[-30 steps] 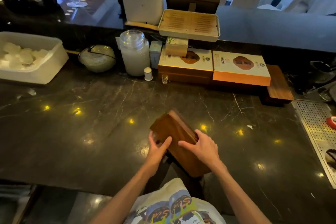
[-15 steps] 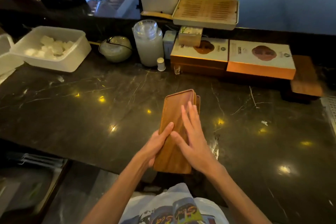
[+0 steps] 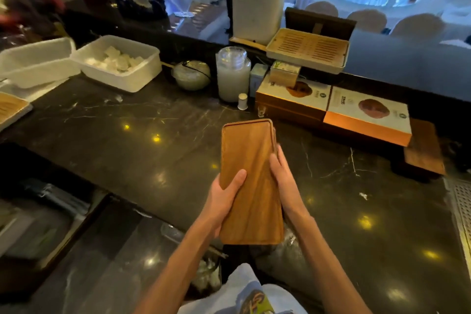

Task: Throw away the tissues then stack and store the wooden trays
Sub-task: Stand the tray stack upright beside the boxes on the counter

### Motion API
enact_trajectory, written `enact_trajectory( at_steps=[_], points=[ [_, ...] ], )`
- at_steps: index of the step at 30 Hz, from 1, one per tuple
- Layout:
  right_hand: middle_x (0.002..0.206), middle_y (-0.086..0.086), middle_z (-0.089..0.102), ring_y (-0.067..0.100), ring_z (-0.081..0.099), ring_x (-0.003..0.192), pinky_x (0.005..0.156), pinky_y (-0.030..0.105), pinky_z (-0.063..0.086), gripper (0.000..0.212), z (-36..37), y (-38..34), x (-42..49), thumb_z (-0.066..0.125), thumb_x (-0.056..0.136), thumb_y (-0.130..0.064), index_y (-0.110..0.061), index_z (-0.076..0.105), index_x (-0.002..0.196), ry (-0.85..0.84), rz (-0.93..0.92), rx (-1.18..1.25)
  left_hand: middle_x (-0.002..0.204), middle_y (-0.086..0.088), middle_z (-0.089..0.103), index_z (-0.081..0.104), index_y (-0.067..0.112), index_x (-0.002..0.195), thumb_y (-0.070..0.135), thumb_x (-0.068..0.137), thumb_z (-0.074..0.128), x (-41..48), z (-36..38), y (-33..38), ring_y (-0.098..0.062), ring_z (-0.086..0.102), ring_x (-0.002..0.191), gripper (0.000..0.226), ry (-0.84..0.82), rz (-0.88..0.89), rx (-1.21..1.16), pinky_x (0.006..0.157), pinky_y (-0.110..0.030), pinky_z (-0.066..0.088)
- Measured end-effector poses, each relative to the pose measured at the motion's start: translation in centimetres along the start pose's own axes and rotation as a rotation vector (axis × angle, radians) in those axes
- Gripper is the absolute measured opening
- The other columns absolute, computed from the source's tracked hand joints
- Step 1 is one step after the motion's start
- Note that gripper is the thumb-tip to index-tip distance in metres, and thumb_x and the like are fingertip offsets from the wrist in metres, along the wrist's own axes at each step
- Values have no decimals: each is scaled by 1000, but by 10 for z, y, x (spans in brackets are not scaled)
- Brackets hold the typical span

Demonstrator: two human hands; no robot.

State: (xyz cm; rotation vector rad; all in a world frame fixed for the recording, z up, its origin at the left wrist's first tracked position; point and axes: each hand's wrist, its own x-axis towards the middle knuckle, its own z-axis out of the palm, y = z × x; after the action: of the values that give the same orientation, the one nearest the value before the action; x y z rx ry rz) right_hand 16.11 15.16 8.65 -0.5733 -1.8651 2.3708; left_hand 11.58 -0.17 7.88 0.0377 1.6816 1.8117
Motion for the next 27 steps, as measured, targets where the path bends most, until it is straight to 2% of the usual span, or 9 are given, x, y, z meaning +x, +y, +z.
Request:
enact_trajectory(
  at_steps=[2, 4, 8, 11, 12, 15, 20, 24, 27],
  points=[
    [141, -2, 52, 20, 60, 121, 100, 46, 51, 71, 0, 20, -44, 59, 86, -57, -42, 27, 148, -72, 63, 40, 123, 3, 65, 42, 28, 139, 61, 75, 69, -21, -1, -8, -14, 68, 106, 77, 73, 15, 15, 89, -36, 57],
    [133, -6, 58, 14, 65, 114, 93, 39, 55, 78, -5, 33, -83, 70, 75, -61, -46, 32, 142, -97, 151, 2, 124, 4, 62, 39, 26, 141, 65, 73, 69, -42, 5, -19, -15, 65, 108, 84, 114, 7, 51, 93, -39, 55],
    [131, -11, 56, 12, 63, 113, 94, 39, 55, 86, -32, 50, -139, 79, 64, -62, -54, 31, 135, 12, 207, -92, 134, 9, 55, 32, 32, 146, 79, 64, 63, -83, 41, -51, -8, 58, 113, 99, 139, 31, 155, 86, -25, 50],
    [127, -10, 60, 11, 67, 107, 88, 35, 57, 84, -63, 54, -178, 81, 66, -54, -50, 36, 137, 80, 266, -64, 142, 19, 33, 4, 52, 149, 72, 75, 59, -105, 76, -69, -5, 41, 127, 94, 58, 80, 172, 93, -23, 40],
    [127, -9, 61, 12, 67, 107, 87, 36, 57, 86, -73, 54, -192, 81, 65, -54, -49, 35, 138, 94, 287, -64, 144, 18, 32, 2, 55, 148, 69, 78, 57, -112, 88, -74, -5, 39, 127, 90, 32, 77, 167, 95, -23, 40],
    [128, -7, 61, 15, 65, 111, 93, 41, 56, 95, -98, 54, -221, 83, 63, -56, -45, 33, 143, 140, 308, -66, 152, 13, 32, 6, 52, 149, 61, 85, 56, -126, 118, -84, -4, 43, 126, 82, -22, 84, 194, 101, -29, 43],
    [127, -8, 63, 10, 67, 109, 89, 38, 58, 92, -143, 47, -247, 83, 65, -55, -44, 35, 142, 252, 253, 4, 150, 18, 35, 10, 51, 149, 56, 87, 59, -124, 173, -87, 2, 43, 129, 80, -171, 101, 160, 108, -32, 43],
    [137, -10, 52, 10, 62, 115, 91, 38, 57, 101, -188, 31, -254, 80, 63, -60, -55, 21, 145, 358, 159, 10, 140, 23, 34, 4, 59, 145, 62, 83, 60, -109, 225, -86, -4, 45, 128, 84, -299, 27, 184, 102, -34, 46],
    [140, -8, 50, 13, 60, 118, 93, 41, 56, 98, -230, 21, -251, 79, 66, -59, -56, 20, 145, 402, 110, 12, 132, 24, 35, 2, 56, 146, 57, 85, 62, -89, 268, -82, -2, 46, 122, 86, -353, -6, 192, 95, -31, 48]
  ],
)
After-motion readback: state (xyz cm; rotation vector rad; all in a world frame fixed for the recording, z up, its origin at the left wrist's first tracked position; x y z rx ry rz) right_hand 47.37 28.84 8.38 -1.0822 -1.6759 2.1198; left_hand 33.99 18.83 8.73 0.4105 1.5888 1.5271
